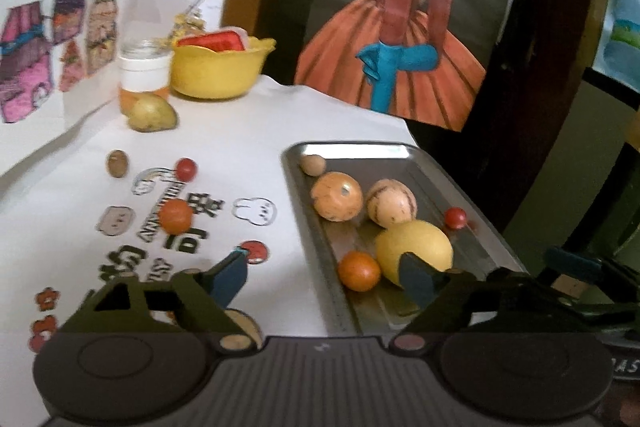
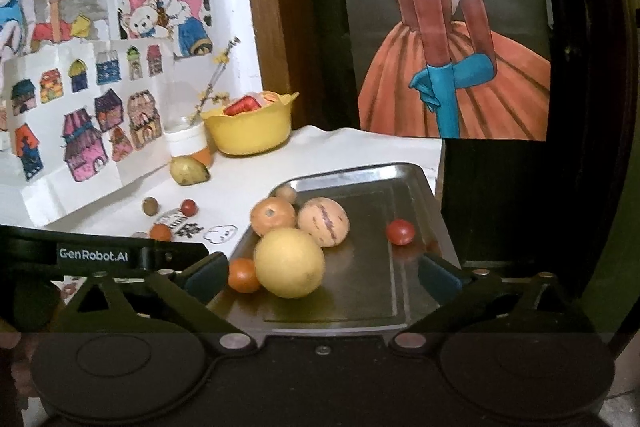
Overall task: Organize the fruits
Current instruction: 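Open the left tool over the tray while the right tool releases the grapefruit onto it, then lift both open tools up and away from the metal tray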
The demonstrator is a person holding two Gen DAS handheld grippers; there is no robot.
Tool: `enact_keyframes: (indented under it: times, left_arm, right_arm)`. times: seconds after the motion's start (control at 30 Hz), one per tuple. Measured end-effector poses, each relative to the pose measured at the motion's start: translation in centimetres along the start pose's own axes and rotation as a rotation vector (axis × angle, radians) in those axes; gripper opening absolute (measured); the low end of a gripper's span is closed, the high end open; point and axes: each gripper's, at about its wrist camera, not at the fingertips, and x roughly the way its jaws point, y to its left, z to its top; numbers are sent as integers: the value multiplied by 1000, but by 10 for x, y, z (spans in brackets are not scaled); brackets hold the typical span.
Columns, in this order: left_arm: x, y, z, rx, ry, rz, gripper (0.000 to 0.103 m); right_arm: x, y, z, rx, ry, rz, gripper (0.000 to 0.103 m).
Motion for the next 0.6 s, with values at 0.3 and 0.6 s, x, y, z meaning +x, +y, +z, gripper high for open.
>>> enact_keyframes:
  times: [0.3,0.6]
  left_arm:
    - [-43,23,-3,-44,-49,45,102]
    - [-81,54,-22,-71,-50,103,102]
  right_arm:
    - [-33,22,4,-23,-7,-5,102]
    - [-60,52,-6,-70,19,9,102]
